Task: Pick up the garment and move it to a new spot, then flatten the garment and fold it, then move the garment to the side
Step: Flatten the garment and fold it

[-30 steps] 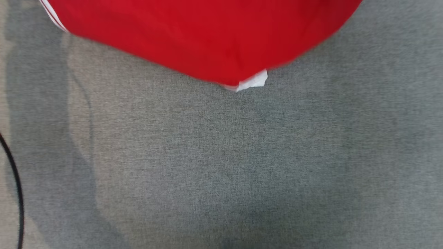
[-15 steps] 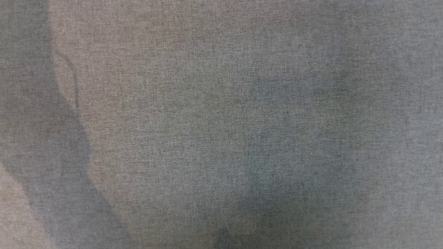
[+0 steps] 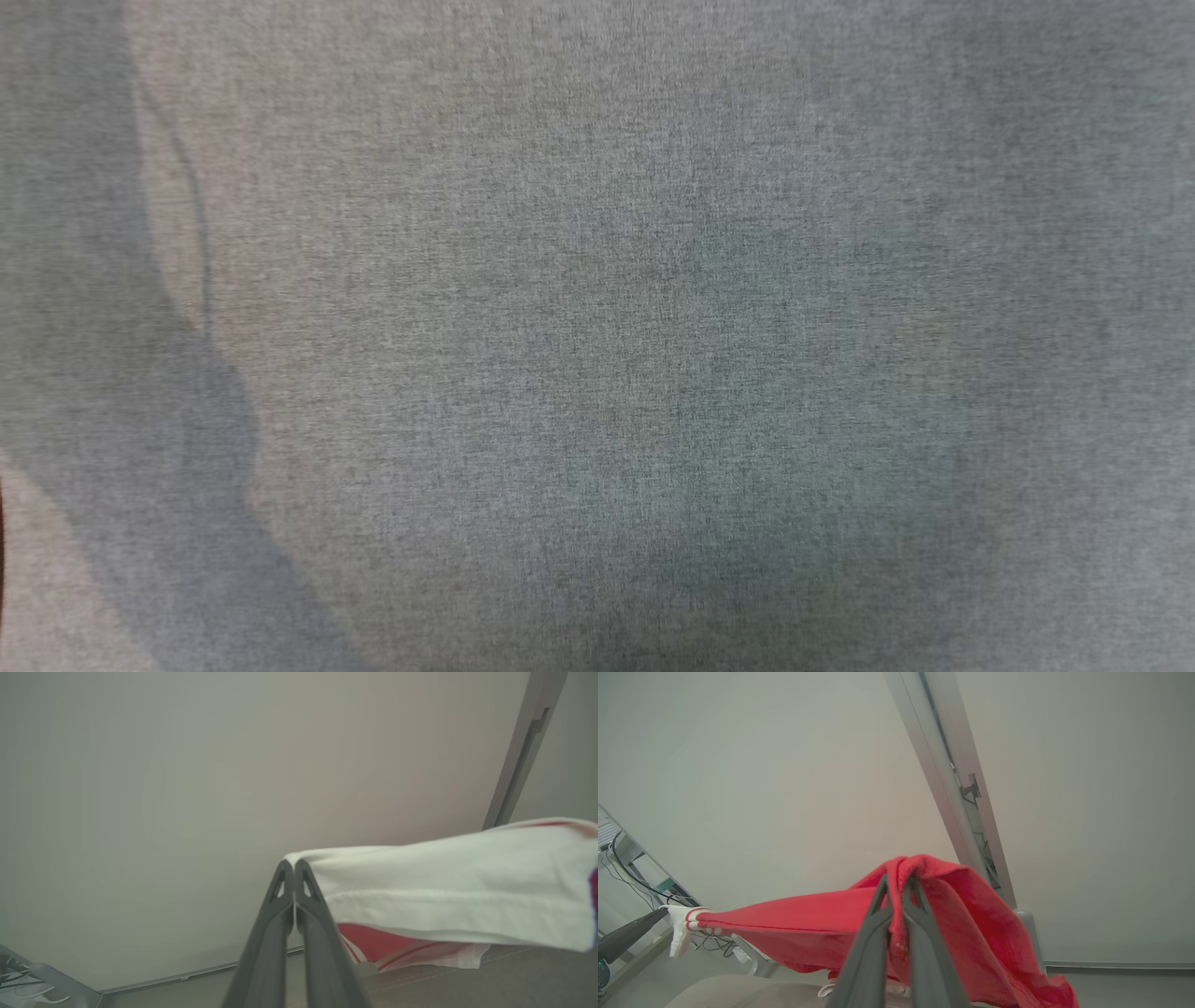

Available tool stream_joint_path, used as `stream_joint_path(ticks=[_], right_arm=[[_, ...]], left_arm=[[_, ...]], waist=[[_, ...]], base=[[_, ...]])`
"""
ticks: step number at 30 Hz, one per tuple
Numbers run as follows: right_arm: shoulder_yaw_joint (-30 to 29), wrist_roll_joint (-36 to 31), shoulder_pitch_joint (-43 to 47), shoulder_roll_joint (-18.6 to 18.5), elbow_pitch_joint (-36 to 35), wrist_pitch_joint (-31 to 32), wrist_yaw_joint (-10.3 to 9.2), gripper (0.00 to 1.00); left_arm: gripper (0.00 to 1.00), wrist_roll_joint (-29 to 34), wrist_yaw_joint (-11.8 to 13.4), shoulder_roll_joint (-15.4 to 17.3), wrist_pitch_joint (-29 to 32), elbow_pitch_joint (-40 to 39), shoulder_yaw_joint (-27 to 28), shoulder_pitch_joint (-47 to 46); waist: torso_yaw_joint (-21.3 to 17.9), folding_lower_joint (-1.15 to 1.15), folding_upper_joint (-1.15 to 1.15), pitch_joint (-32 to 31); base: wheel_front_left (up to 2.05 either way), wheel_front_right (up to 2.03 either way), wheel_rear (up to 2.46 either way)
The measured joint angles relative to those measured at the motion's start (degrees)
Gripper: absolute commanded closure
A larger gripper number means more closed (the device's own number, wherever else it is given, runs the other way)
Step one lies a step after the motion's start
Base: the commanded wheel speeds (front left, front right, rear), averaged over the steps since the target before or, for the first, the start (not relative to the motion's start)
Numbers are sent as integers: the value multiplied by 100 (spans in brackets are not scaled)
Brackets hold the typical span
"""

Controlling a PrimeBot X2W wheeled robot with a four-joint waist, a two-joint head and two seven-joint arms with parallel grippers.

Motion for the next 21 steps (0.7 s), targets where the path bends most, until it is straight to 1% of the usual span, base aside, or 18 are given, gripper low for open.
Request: stream_joint_path(ticks=[5, 6, 10, 12, 14, 17, 21], right_arm=[[542, 387, 823, -169, -218, 144, 0, 100], [542, 387, 823, -169, -218, 144, 0, 100], [975, 715, 1539, -369, -491, 256, 0, 100], [1333, 732, 1837, -546, -589, 358, 0, 100], [1689, 693, 2150, -703, -637, 456, 0, 100], [2011, 879, 2627, -794, -611, 611, 0, 100], [2302, 1105, 3026, -842, -504, 814, 1, 100]], left_arm=[[100, -545, 0, 169, 279, -205, -676, 715], [100, -545, 0, 169, 279, -205, -676, 715], [100, -1045, 0, 408, 573, -610, -1265, 1472], [100, -1206, 0, 554, 749, -794, -1571, 1930], [100, -1438, 0, 665, 1000, -987, -1808, 2394], [100, -1826, 0, 779, 1486, -1305, -2075, 3006], [100, -2379, -1, 978, 2131, -1674, -2182, 3693]], waist=[[22, 0, 0, -377], [22, 0, 0, -377], [24, 0, 0, -821], [25, 0, 0, -1067], [27, 0, 0, -1319], [32, -1, 0, -1712], [43, 0, 0, -2232]], base=[[0, 0, 0], [0, 0, 0], [0, 0, 0], [0, 0, 0], [0, 0, 0], [0, 0, 0], [0, 0, 0]])
